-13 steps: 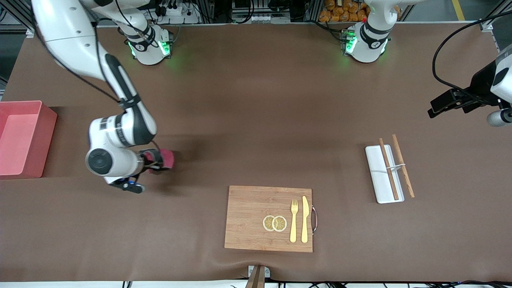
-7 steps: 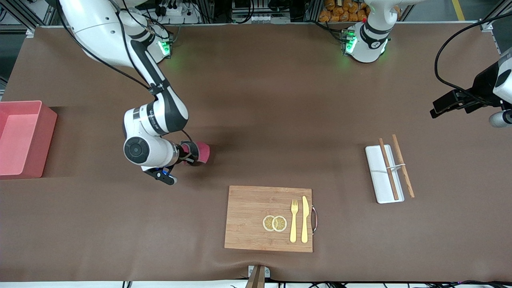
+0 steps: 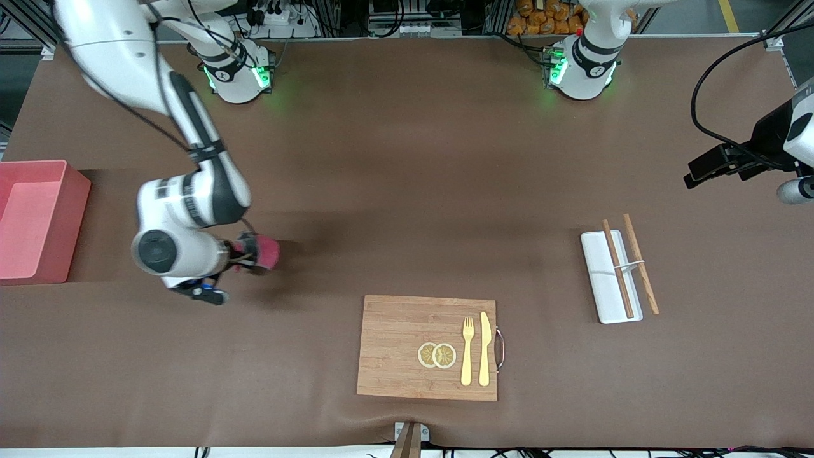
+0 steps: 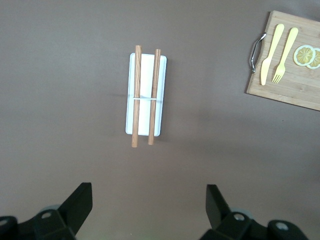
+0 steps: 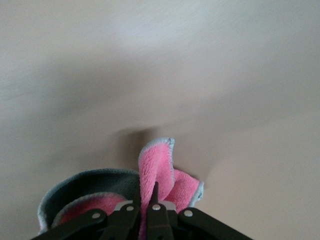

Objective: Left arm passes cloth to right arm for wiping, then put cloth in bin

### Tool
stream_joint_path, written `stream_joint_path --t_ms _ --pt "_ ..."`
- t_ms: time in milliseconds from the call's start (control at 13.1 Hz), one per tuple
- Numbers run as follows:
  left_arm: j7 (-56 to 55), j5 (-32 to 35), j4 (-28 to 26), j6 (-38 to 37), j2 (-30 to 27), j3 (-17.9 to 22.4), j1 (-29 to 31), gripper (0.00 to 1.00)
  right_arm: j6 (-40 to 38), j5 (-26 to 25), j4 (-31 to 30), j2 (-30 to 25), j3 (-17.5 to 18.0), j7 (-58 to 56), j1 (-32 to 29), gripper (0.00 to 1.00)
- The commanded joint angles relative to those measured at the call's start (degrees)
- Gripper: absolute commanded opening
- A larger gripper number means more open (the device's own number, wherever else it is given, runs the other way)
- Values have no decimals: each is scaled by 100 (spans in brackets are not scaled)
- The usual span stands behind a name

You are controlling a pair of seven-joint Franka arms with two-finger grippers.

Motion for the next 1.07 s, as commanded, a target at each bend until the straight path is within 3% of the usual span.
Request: stream_joint_path --t_ms 0,383,689,995 --pt "6 118 -39 10 -25 8 17 100 -392 -427 -16 -366 102 -1039 -666 0" --pt "-29 110 -74 1 -7 8 0 100 -911 -675 343 -622 94 -3990 -2247 0" --pt "-29 83 -83 1 28 0 -9 100 -1473 -1367 1431 -517 102 -5793 -3250 0" --pt "-29 74 -74 -8 36 -9 -18 100 -1064 -1492 1786 -140 102 -6973 -4050 0"
